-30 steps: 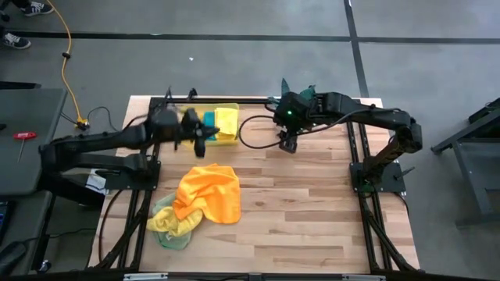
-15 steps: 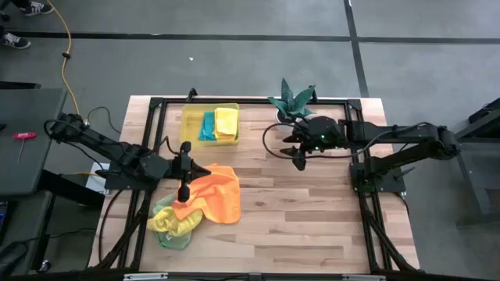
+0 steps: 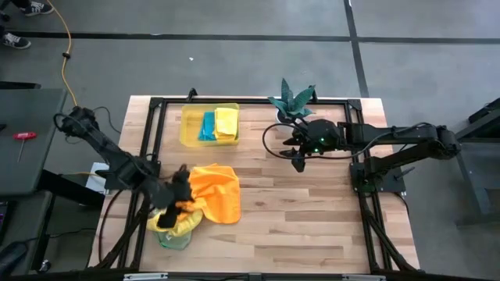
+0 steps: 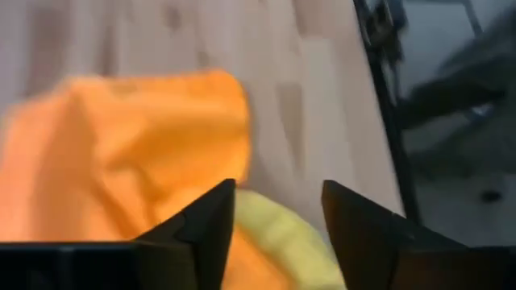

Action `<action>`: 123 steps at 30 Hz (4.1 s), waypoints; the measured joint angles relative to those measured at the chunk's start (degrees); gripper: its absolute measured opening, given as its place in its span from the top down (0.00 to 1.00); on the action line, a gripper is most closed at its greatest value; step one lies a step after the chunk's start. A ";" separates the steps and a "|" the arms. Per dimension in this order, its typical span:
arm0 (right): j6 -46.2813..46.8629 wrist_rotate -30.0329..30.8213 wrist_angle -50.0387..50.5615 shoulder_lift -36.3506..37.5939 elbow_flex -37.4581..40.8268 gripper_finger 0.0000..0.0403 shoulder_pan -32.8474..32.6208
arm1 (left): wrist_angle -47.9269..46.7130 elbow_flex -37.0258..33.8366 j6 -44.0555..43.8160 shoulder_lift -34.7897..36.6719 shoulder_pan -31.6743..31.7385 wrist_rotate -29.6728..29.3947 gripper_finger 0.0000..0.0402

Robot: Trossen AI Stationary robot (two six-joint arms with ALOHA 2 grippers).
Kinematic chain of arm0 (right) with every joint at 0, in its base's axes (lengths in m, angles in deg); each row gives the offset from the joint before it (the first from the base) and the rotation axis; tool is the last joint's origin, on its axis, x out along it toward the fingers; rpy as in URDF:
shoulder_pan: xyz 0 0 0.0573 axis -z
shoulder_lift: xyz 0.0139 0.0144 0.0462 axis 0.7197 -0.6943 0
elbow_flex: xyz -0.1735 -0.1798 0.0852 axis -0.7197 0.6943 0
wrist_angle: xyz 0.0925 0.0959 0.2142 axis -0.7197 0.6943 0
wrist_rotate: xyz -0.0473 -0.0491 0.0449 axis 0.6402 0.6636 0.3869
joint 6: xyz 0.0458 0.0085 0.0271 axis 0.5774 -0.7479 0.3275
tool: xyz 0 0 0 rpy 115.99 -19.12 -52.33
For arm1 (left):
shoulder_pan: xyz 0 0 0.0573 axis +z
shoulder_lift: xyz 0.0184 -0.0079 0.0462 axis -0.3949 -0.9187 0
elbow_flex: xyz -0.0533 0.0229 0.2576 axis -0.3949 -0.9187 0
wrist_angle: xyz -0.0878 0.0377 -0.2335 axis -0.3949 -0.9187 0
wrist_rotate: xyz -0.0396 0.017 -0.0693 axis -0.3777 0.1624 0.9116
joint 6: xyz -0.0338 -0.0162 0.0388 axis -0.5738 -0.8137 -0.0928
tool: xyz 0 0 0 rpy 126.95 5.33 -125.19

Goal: Fold microfiber towels
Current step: Fold the orange microfiber cloth

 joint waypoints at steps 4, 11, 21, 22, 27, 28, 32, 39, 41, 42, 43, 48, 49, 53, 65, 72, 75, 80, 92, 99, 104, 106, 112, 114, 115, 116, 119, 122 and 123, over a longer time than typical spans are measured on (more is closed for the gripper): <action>0.01 0.42 -0.04 -0.04 0.00 0.50 0.00 | 0.01 -0.02 -6.74 -4.35 -7.73 -3.89 0.48; -0.15 1.15 0.21 -0.06 0.00 0.50 0.00 | -4.02 -0.07 -21.17 -12.01 -15.26 -13.10 0.47; -0.15 2.40 1.04 -0.06 0.00 0.50 0.02 | -6.90 -0.04 -32.62 -19.72 -16.90 -13.84 0.47; -0.15 2.41 1.04 -0.06 0.00 0.50 0.02 | -8.05 -0.04 -34.01 -20.00 -16.94 -13.86 0.47; -0.15 2.41 1.29 -0.06 0.00 0.50 0.02 | -13.88 0.00 -39.89 -20.17 -17.03 -14.37 0.47; -0.15 2.40 1.31 -0.06 0.00 0.50 0.02 | -14.97 0.06 -40.72 -20.17 -17.05 -14.33 0.47; -0.15 2.41 1.32 -0.06 0.00 0.50 0.02 | -17.96 0.20 -41.91 -20.17 -17.05 -13.79 0.48; -0.15 2.41 1.32 -0.06 -0.02 0.50 0.02 | -26.01 2.48 -41.84 -20.17 -17.03 -16.37 0.55; -0.15 2.43 1.30 -0.06 -0.02 0.50 0.02 | -29.65 3.20 -41.77 -20.17 -17.03 -17.17 0.58; -0.15 2.55 1.31 -0.06 -0.02 0.50 0.02 | -31.34 3.48 -41.77 -20.17 -17.03 -17.32 0.59; -0.15 2.96 1.30 -0.06 -0.02 0.50 0.02 | -32.63 3.73 -41.79 -20.17 -17.03 -17.53 0.60; -0.15 5.34 1.30 -0.06 -0.04 0.50 0.02 | -38.46 5.17 -41.20 -20.17 -17.03 -19.67 0.64; -0.15 5.34 1.30 -0.06 -0.04 0.50 0.02 | -39.27 5.55 -40.76 -20.17 -17.03 -20.01 0.64; -0.15 5.31 1.31 -0.06 -0.04 0.50 0.02 | -40.68 7.06 -37.23 -20.17 -17.03 -20.75 0.64; -0.17 5.30 1.30 -0.06 -0.04 0.50 0.07 | -40.23 11.23 -29.26 -20.17 -18.90 -22.00 0.64; -0.17 5.29 1.32 -0.06 -0.04 0.50 0.07 | -36.23 13.25 -34.16 -20.15 -22.61 -20.82 0.64; -0.17 5.29 1.32 -0.08 -0.05 0.50 0.07 | -31.73 13.57 -34.23 -20.15 -23.95 -20.05 0.64; -0.17 5.27 1.32 -0.08 -0.07 0.50 0.07 | -29.33 13.53 -34.01 -22.17 -24.28 -19.62 0.63; -0.19 5.25 1.41 -0.08 -0.07 0.50 0.07 | -31.59 13.48 -31.23 -29.22 -22.59 -18.11 0.55; -0.19 5.23 1.73 -0.08 -0.07 0.50 0.07 | -32.78 13.46 -31.27 -30.97 -22.37 -18.37 0.55; -0.19 5.22 1.80 -0.08 -0.07 0.50 0.12 | -34.75 13.46 -32.35 -30.96 -22.35 -18.48 0.63; -0.19 5.21 1.80 -0.08 -0.07 0.50 0.15 | -35.80 13.46 -32.30 -30.96 -22.35 -18.71 0.68; -0.19 5.21 1.82 -0.08 -0.07 0.50 0.15 | -36.02 13.46 -32.30 -30.96 -22.37 -19.19 0.84; -0.19 5.21 1.82 -0.08 -0.07 0.50 0.15 | -36.04 13.46 -32.44 -30.96 -22.34 -19.20 0.88; -0.19 5.21 1.82 -0.08 -0.07 0.50 0.15 | -36.10 13.46 -32.63 -30.96 -22.33 -19.20 0.89; -0.19 5.21 1.82 -0.08 -0.07 0.50 0.15 | -36.25 13.46 -32.84 -30.94 -22.24 -19.19 0.91; -0.19 5.21 1.82 -0.08 -0.07 0.50 0.15 | -37.27 13.46 -33.81 -30.94 -21.90 -18.74 0.98; -0.19 5.21 1.82 -0.08 -0.07 0.50 0.15 | -38.49 13.46 -34.30 -30.44 -21.41 -18.65 0.99; -0.19 5.21 1.82 -0.08 -0.07 0.50 0.15 | -39.53 13.46 -34.63 -29.93 -21.08 -18.34 0.99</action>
